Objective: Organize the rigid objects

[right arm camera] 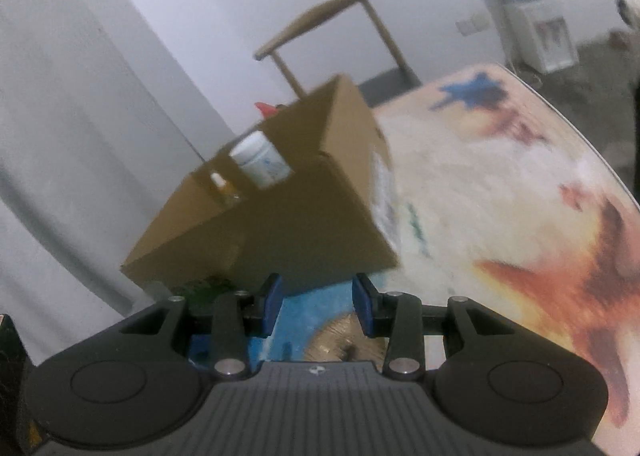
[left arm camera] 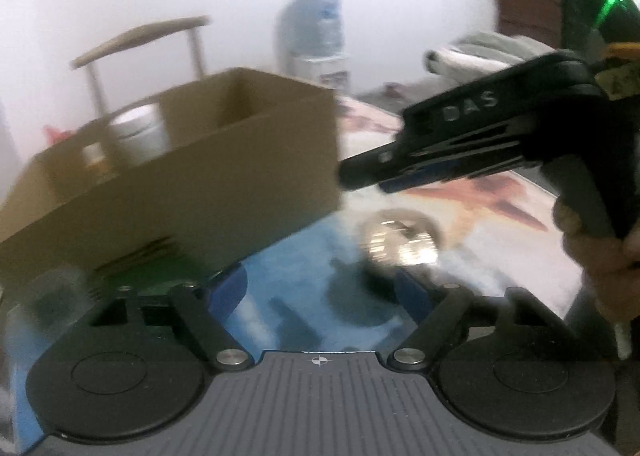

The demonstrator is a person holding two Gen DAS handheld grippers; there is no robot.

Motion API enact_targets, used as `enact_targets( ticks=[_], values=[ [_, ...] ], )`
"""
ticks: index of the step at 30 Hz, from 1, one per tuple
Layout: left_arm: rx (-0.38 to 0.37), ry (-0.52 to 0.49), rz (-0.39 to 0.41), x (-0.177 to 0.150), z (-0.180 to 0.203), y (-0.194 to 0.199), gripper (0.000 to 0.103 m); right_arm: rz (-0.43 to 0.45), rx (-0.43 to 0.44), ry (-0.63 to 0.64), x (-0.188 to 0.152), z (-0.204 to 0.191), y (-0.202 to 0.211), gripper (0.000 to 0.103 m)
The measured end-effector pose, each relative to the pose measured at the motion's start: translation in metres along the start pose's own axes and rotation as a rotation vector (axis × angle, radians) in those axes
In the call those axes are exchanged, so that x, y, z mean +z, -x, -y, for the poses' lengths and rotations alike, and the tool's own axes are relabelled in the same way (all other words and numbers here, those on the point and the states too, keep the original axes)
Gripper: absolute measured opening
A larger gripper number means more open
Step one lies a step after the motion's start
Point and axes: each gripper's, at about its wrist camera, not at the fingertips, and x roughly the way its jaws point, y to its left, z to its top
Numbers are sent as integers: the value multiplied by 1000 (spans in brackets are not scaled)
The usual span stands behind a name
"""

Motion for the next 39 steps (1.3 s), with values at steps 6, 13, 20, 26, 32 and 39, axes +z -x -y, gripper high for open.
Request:
enact_targets(
  ticks=[6, 13, 20, 26, 32, 39],
  values=[
    [90, 77, -27, -17, -34, 14, 85, -44, 47, 95, 3, -40, -24, 42],
    [149, 122, -72, -34, -51, 0, 85, -174, 85, 168, -3, -76, -80, 43],
    [156, 107, -66, -37, -46, -13, 85, -223, 114, 143, -3, -82, -101, 58],
    [140, 131, -45, -40, -51, -13, 87, -247, 116, 171, -11, -87, -103, 64],
    [116, 134, -44, -40, -50, -9, 87, -248, 104, 182, -14, -89, -96, 65],
    [73, 98, -60, -42, -37, -2, 87, -248, 100, 177, -21, -83, -78, 65]
  ],
)
